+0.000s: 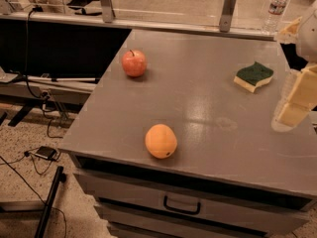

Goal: Pick sponge

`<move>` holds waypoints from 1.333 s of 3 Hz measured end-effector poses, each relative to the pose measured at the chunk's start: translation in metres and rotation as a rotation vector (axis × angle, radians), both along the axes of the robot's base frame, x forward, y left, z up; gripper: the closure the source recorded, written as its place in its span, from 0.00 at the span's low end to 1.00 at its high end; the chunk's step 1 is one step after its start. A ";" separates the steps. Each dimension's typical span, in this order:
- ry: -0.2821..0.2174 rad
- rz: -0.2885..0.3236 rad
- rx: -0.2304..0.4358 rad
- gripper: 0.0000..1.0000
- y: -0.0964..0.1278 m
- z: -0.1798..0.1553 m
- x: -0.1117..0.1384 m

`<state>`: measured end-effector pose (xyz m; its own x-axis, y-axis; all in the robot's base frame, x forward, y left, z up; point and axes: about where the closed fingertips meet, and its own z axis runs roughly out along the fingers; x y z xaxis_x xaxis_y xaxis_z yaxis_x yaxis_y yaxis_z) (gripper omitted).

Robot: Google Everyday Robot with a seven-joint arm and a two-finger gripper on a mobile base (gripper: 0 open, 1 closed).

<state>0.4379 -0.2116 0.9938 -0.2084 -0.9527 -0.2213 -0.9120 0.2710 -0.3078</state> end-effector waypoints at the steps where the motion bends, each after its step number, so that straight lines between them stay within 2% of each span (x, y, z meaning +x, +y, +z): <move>1: 0.000 0.000 0.000 0.00 0.000 0.000 0.000; 2: 0.006 0.027 0.014 0.00 0.009 -0.007 0.000; 3: 0.022 0.086 0.022 0.00 0.031 -0.025 -0.003; 4: 0.025 0.078 0.019 0.00 0.028 -0.029 0.002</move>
Offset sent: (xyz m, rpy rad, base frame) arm -0.0001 0.0218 -0.0230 0.0379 0.0331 0.0699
